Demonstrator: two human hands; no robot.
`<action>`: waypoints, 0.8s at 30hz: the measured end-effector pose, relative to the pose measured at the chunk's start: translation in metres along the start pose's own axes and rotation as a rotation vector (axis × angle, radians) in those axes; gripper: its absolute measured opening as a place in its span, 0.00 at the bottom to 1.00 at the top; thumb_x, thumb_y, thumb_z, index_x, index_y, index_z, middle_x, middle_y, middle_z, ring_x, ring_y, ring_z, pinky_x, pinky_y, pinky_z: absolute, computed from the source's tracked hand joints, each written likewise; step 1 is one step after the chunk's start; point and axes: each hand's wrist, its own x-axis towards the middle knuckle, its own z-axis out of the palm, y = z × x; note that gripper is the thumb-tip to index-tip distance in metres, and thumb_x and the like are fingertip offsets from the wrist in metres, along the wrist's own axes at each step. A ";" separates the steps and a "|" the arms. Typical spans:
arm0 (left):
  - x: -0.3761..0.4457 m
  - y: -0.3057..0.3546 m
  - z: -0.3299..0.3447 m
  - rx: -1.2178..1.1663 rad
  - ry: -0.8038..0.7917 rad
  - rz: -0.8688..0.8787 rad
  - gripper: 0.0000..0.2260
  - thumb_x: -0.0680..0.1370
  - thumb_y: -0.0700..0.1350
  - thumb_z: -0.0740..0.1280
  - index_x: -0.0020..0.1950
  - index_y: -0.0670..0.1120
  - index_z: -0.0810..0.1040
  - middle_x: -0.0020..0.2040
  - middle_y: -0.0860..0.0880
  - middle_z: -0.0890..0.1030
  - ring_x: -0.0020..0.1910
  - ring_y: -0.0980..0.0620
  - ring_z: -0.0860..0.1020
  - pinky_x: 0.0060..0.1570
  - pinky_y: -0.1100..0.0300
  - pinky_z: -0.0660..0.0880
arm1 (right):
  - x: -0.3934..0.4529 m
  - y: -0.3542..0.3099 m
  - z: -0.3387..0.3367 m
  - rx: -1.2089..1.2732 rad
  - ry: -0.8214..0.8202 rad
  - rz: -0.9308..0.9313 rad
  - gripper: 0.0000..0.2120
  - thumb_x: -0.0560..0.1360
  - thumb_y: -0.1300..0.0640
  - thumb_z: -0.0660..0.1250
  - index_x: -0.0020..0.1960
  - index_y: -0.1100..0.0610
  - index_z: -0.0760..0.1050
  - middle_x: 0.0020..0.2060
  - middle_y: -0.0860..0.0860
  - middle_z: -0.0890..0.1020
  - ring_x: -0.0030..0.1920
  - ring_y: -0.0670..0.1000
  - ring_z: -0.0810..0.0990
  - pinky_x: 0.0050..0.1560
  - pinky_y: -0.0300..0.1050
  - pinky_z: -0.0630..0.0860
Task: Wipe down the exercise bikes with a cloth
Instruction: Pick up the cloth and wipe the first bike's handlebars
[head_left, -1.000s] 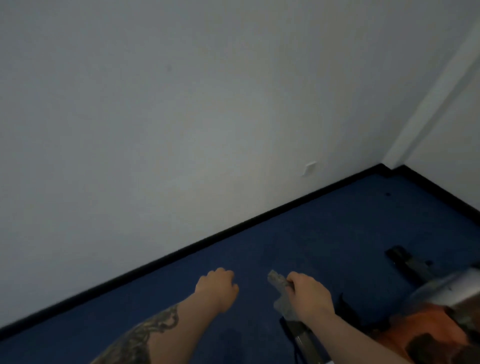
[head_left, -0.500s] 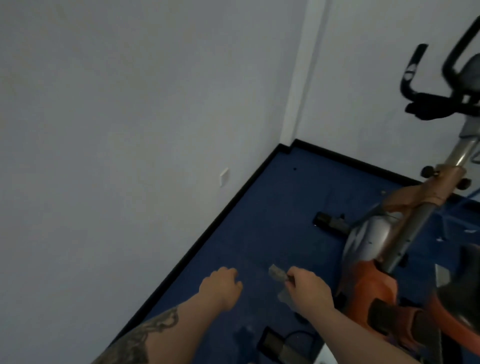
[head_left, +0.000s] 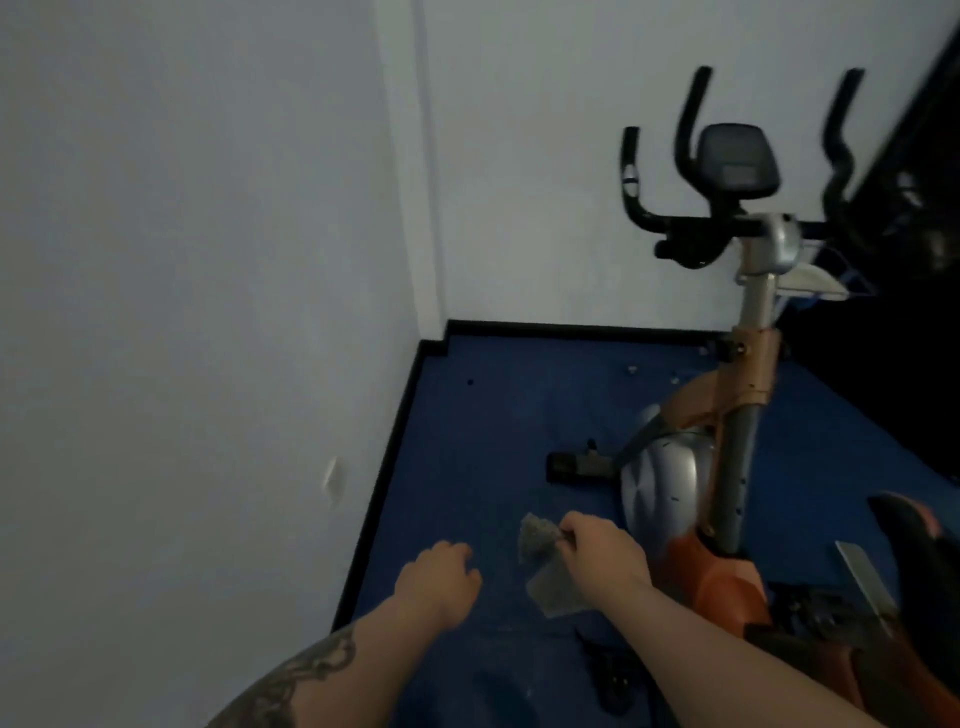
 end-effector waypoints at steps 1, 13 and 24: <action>0.017 -0.003 -0.014 0.027 -0.004 0.036 0.20 0.81 0.53 0.54 0.72 0.48 0.66 0.71 0.47 0.68 0.67 0.48 0.69 0.66 0.53 0.66 | 0.009 -0.006 -0.003 0.028 0.024 0.041 0.07 0.79 0.51 0.59 0.50 0.49 0.75 0.46 0.47 0.80 0.45 0.50 0.78 0.40 0.44 0.74; 0.130 0.048 -0.064 0.177 -0.147 0.334 0.18 0.81 0.52 0.54 0.67 0.47 0.70 0.66 0.48 0.72 0.62 0.49 0.72 0.60 0.55 0.70 | 0.067 0.004 -0.051 0.176 0.197 0.384 0.08 0.78 0.49 0.60 0.52 0.50 0.76 0.49 0.50 0.82 0.50 0.53 0.79 0.46 0.46 0.76; 0.231 0.163 -0.086 0.189 -0.163 0.467 0.19 0.81 0.52 0.54 0.70 0.48 0.68 0.68 0.48 0.70 0.64 0.48 0.71 0.62 0.55 0.69 | 0.140 0.089 -0.088 0.215 0.230 0.551 0.07 0.78 0.49 0.59 0.47 0.48 0.75 0.42 0.47 0.80 0.43 0.50 0.79 0.40 0.44 0.75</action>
